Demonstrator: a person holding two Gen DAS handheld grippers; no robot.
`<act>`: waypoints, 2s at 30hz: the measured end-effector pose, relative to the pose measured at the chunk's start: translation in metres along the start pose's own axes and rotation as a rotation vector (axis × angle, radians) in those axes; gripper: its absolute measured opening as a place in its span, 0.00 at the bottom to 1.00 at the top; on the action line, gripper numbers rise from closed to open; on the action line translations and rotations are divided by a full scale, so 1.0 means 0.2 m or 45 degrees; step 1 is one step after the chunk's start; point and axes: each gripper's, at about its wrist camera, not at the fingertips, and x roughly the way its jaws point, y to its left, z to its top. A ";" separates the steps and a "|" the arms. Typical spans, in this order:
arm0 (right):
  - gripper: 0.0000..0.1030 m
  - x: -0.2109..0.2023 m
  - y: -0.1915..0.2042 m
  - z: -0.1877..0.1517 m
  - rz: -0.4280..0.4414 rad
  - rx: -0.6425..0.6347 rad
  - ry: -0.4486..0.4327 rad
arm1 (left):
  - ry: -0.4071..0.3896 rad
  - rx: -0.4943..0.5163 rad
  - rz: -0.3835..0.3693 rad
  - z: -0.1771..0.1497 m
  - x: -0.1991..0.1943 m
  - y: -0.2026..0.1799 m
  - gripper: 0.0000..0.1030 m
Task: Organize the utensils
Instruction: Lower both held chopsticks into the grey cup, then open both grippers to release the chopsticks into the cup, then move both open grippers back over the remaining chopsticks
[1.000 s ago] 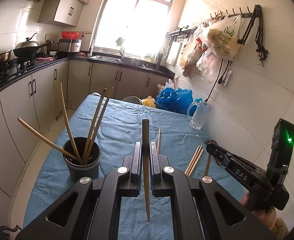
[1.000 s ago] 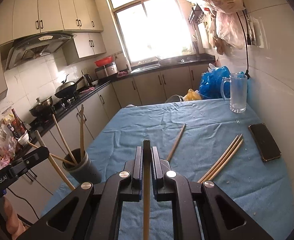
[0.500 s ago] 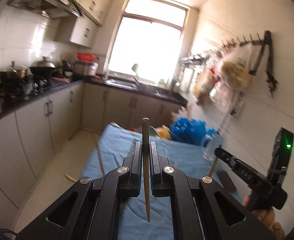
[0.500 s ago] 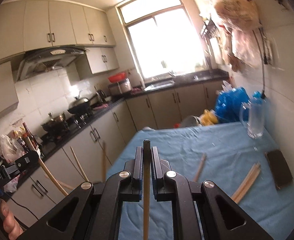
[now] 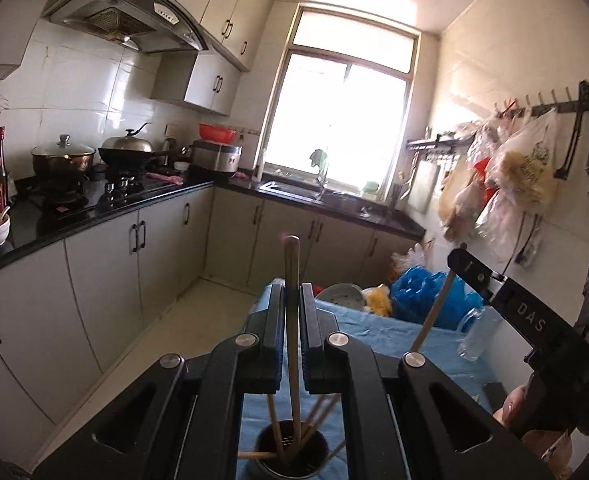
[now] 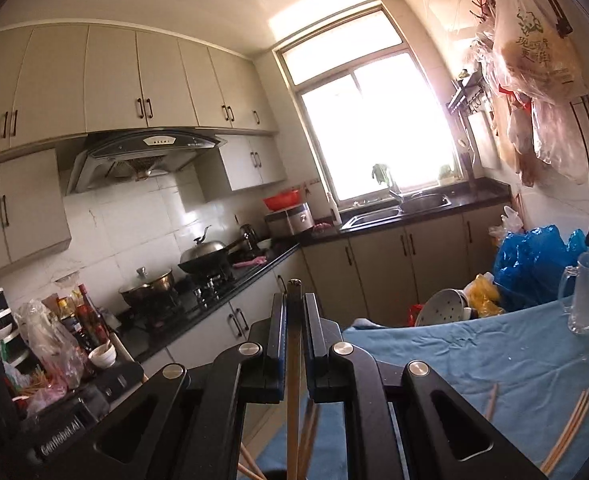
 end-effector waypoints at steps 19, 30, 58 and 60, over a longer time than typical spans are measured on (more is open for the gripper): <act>0.28 0.25 -0.11 -0.34 -0.087 -0.013 0.276 | 0.166 -0.067 -0.019 -0.13 0.10 0.07 0.10; 0.53 -0.04 -0.26 -0.33 -0.167 0.039 0.240 | 0.069 -0.071 -0.053 -0.15 -0.23 -0.03 0.37; 0.49 -0.73 -1.59 -0.78 -0.618 0.426 0.572 | 0.784 0.277 -0.247 -1.03 0.64 -0.95 0.44; 0.47 -0.65 -1.63 -0.78 -0.616 0.428 0.598 | 0.803 0.278 -0.223 -1.07 0.71 -0.94 0.44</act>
